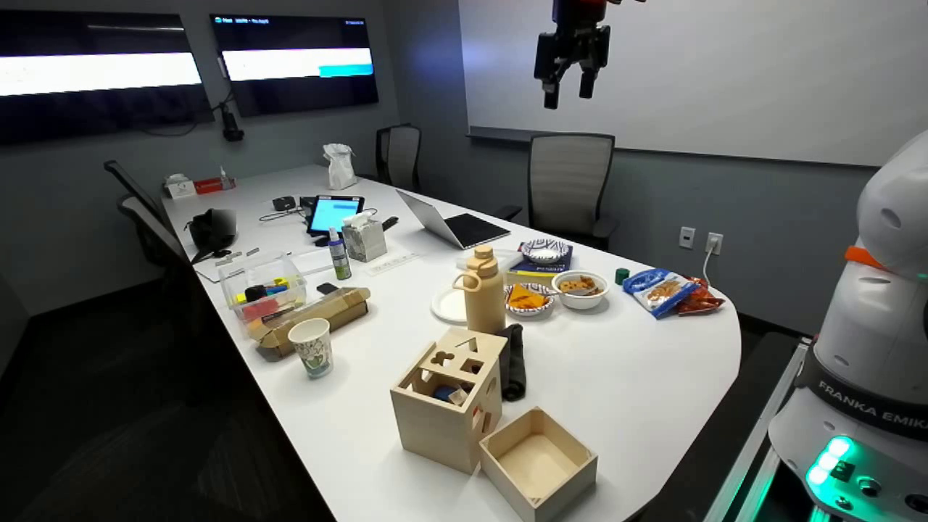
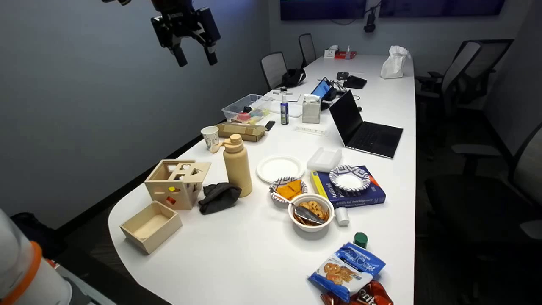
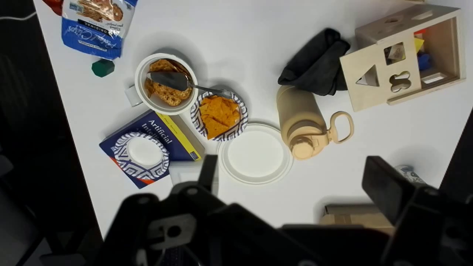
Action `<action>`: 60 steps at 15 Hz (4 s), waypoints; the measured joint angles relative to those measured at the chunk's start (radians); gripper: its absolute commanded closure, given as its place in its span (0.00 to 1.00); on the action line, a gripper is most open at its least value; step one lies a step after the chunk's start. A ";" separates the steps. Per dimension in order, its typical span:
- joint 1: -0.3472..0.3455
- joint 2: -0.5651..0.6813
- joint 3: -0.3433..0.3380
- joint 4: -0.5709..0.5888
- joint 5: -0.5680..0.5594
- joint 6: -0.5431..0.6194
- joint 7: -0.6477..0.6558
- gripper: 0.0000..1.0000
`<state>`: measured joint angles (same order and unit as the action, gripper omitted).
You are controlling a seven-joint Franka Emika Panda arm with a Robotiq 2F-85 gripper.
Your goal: Stir the contents in the bowl
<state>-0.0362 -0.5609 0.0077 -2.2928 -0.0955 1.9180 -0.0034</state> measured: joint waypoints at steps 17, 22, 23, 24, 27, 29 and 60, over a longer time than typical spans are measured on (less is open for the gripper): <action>-0.014 0.445 -0.060 -0.216 -0.348 0.654 -0.275 0.00; -0.060 0.610 -0.115 -0.280 -0.363 0.904 -0.400 0.00; -0.069 0.645 -0.123 -0.281 -0.363 0.941 -0.422 0.00; -0.078 0.679 -0.129 -0.280 -0.363 0.975 -0.442 0.00; -0.096 0.777 -0.134 -0.264 -0.363 1.052 -0.486 0.00; -0.099 0.832 -0.134 -0.241 -0.363 1.080 -0.497 0.00; -0.056 1.191 -0.197 0.017 -0.366 1.205 -0.527 0.00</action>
<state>-0.0924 0.6300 -0.1888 -2.2755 -0.4617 3.1228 -0.5301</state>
